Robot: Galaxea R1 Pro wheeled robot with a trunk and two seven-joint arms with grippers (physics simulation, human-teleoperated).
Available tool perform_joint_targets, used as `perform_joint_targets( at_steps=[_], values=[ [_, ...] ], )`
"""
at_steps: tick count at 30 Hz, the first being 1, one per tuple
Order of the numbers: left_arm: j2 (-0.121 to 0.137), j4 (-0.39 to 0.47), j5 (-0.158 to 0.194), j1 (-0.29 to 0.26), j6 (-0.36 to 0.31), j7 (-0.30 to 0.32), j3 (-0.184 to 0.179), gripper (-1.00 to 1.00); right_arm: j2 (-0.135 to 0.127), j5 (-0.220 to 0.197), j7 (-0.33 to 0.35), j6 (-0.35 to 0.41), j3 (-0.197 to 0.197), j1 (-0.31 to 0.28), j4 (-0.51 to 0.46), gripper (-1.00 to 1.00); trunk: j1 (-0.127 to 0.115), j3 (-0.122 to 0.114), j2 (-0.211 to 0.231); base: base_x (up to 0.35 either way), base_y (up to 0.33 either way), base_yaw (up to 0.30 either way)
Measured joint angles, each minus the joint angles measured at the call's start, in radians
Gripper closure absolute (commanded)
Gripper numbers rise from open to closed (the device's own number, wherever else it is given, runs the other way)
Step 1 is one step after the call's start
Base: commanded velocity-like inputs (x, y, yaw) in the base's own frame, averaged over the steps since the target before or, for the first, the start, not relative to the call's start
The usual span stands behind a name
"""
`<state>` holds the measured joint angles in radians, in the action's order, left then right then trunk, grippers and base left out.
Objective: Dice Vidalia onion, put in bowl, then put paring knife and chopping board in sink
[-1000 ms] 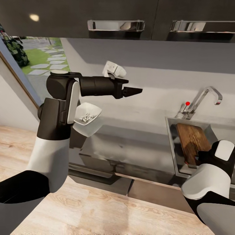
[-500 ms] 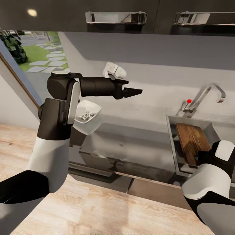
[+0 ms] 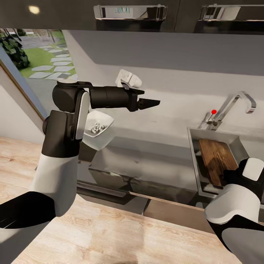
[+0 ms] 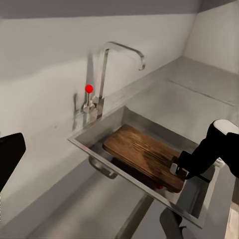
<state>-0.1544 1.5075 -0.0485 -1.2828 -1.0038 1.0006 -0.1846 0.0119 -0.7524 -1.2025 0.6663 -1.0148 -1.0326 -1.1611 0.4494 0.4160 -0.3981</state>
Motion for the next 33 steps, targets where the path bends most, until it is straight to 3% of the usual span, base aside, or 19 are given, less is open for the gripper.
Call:
perform_joint_targets(
  at_steps=[8, 33],
  values=[
    [0.000, 0.001, 0.000, 0.000, 0.000, 0.000, 0.000, -1.00, 0.000, -0.001, 0.000, 0.001, 0.000, 0.000, 0.000, 1.00, 0.000, 0.002, 0.000, 0.132, -0.068, 0.000],
    [0.000, 0.003, 0.000, 0.000, 0.000, 0.000, 0.001, -1.00, 0.000, 0.000, 0.000, 0.001, 0.000, 0.000, 0.000, 1.00, 0.000, 0.012, 0.000, 0.003, -0.002, -0.029]
  ],
)
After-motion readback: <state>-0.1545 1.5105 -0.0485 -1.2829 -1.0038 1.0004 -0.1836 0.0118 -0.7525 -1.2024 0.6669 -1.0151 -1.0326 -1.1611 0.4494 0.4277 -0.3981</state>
